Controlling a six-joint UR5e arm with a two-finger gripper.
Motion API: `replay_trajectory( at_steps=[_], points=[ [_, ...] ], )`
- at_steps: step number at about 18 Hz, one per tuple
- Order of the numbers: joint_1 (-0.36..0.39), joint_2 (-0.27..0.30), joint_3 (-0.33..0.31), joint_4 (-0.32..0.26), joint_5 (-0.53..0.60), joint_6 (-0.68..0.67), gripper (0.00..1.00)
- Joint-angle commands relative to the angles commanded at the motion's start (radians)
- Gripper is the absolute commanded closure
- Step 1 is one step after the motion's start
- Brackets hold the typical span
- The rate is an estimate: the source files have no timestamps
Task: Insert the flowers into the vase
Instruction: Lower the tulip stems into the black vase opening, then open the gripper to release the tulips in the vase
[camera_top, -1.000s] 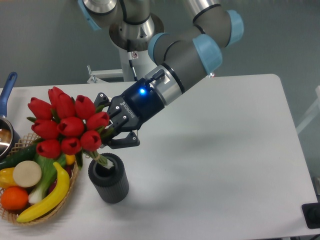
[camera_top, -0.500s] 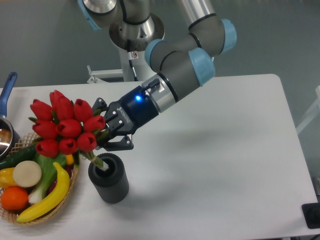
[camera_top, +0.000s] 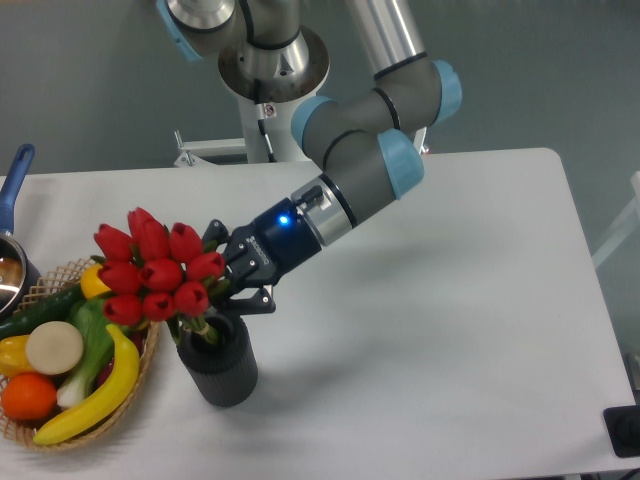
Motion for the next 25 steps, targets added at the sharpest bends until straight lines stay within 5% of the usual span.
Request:
replay_trajectory(
  at_steps=[3, 8, 10, 16, 25],
  points=[
    [0.003, -0.008, -0.011, 0.0, 0.002, 0.009, 0.7],
    [0.018, -0.003, -0.057, -0.002, 0.006, 0.008, 0.19],
    [0.023, 0.003, -0.075, -0.002, 0.012, 0.008, 0.06],
    [0.047, 0.029, -0.103, -0.006, 0.057, -0.001, 0.01],
    [0.193, 0.297, -0.224, -0.014, 0.26, -0.046, 0.0]
  ],
)
